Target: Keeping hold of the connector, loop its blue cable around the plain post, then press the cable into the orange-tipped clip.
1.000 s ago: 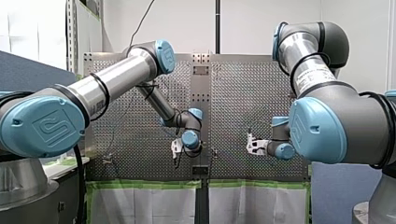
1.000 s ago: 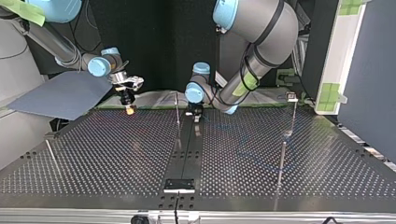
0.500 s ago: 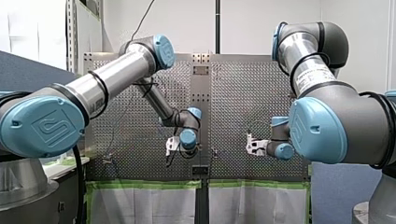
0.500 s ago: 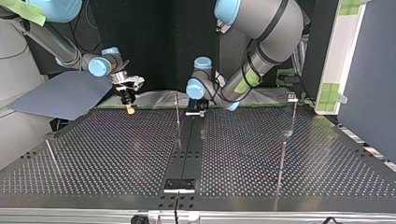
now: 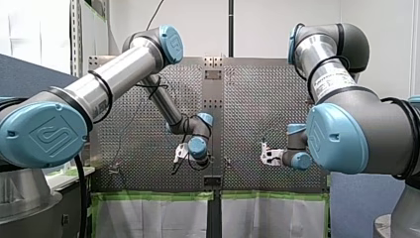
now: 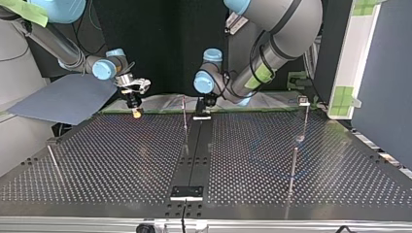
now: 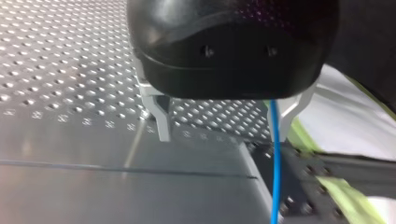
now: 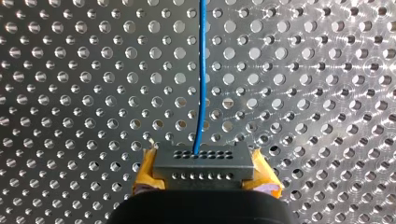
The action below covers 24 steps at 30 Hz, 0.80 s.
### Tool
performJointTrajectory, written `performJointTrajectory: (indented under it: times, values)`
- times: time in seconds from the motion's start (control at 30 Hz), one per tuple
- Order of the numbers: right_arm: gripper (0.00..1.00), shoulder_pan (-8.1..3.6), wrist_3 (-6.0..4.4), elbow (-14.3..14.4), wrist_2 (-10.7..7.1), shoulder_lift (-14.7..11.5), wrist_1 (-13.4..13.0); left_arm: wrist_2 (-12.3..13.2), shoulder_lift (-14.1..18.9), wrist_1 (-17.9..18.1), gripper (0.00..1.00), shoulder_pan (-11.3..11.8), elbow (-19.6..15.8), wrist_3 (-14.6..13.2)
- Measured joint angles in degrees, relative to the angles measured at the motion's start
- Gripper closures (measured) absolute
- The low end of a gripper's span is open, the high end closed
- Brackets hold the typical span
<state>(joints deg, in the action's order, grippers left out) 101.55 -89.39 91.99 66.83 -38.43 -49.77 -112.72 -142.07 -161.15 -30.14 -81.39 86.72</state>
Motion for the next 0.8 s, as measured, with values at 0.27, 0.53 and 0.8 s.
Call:
performJointTrajectory:
  times: [0.27, 0.53, 0.8]
  values:
    - [1.0, 0.01, -0.04, 0.0, -0.02, 0.04, 0.02, -4.27, 0.0, 0.95, 0.0, -0.07, -0.48, -4.42]
    - [1.0, 0.01, -0.1, -0.01, -0.03, 0.05, 0.02, -7.41, 0.0, 0.46, 0.0, -1.09, -1.68, -9.48]
    - [1.0, 0.02, -0.1, -0.01, -0.02, 0.11, 0.02, -3.47, 0.07, -1.57, 0.0, -2.63, -3.71, -13.1]
